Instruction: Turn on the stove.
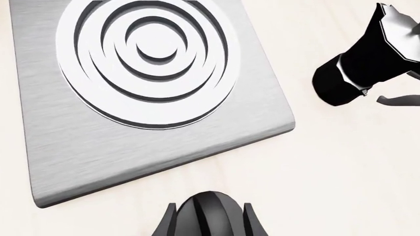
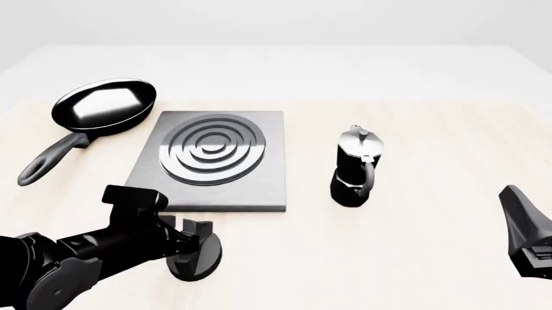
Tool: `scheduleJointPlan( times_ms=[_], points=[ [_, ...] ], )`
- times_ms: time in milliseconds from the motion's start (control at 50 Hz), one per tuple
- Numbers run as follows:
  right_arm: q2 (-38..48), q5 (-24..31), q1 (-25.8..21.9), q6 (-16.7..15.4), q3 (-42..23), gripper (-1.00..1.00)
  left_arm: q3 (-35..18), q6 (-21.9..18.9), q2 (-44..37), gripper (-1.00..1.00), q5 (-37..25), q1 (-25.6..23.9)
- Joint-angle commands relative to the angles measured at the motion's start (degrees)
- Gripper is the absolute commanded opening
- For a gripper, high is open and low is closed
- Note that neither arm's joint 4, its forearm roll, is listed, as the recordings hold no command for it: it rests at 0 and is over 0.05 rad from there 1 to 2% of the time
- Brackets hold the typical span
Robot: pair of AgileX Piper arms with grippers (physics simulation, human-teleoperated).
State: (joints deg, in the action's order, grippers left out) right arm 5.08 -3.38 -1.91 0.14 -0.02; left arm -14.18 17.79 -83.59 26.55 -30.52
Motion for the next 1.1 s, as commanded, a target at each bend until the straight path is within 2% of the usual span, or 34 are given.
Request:
scheduleJointPlan(
  times_ms=[20,420,560,840,1100],
  points=[
    [0.8,-0.5,0.0,0.1,0.0,1.00,0.2,0.7,-3.1,1.00,2.2,0.2],
    [0.3,0.1,0.0,0.0,0.0,1.00,0.5,1.8,-8.2,1.00,5.8,0.2],
    [0.0,0.3,0.0,0.0,0.0,1.00,0.5,-0.5,-3.0,1.00,2.5,3.6],
    [-0.2,0.4,-0.1,-0.2,0.0,1.00,0.5,-0.8,-0.3,1.00,1.0,7.8],
    [-0.2,0.4,0.0,-0.3,0.0,1.00,0.4,-1.4,-0.1,1.00,1.0,9.2]
  ],
)
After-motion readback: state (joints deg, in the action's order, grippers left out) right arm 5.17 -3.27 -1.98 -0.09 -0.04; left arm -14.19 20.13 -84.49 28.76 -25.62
